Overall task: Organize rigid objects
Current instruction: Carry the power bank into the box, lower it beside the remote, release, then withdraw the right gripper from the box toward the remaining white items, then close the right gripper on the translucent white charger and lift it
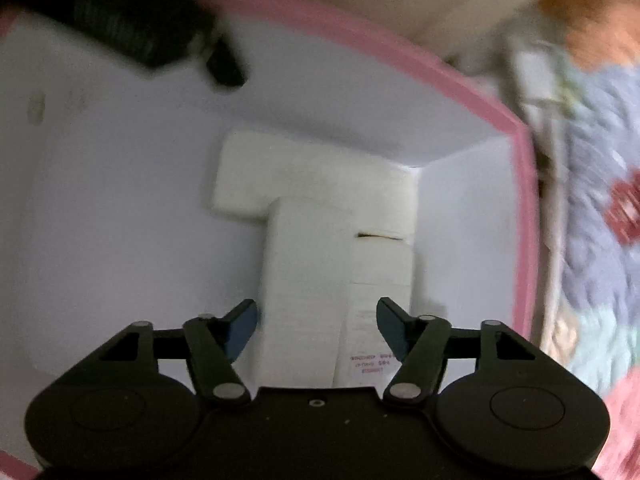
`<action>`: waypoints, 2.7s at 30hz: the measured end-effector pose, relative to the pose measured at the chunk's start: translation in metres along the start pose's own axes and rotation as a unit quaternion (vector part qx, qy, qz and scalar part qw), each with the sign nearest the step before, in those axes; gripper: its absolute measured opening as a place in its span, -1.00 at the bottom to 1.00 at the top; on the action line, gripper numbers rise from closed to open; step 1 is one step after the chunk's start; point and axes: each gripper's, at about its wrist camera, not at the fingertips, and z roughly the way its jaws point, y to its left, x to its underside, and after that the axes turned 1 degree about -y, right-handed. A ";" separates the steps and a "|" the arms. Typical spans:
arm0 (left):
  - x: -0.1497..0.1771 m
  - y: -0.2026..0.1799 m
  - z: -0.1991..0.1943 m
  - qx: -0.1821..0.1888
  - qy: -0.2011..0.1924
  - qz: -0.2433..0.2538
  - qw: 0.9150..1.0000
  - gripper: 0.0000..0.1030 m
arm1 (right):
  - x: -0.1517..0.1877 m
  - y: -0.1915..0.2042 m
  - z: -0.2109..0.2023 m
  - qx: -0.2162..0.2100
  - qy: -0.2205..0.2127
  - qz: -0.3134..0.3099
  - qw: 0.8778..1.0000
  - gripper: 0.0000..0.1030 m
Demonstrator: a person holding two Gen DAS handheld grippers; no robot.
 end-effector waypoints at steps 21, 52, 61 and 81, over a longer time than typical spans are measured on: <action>-0.001 -0.003 0.000 -0.009 0.005 0.008 1.000 -0.88 | 0.176 0.024 -0.144 -0.028 -0.214 0.498 0.840 0.35; -0.004 -0.003 0.000 -0.010 0.009 0.004 1.000 -0.88 | 0.114 0.114 -0.073 -0.058 -0.087 0.131 0.986 0.35; -0.003 -0.003 -0.001 -0.007 0.010 0.003 1.000 -0.88 | 0.105 0.109 -0.043 -0.059 -0.061 0.136 0.987 0.63; -0.002 -0.003 -0.001 -0.008 0.007 0.000 1.000 -0.88 | 0.164 0.088 -0.041 -0.078 -0.138 0.429 0.889 0.52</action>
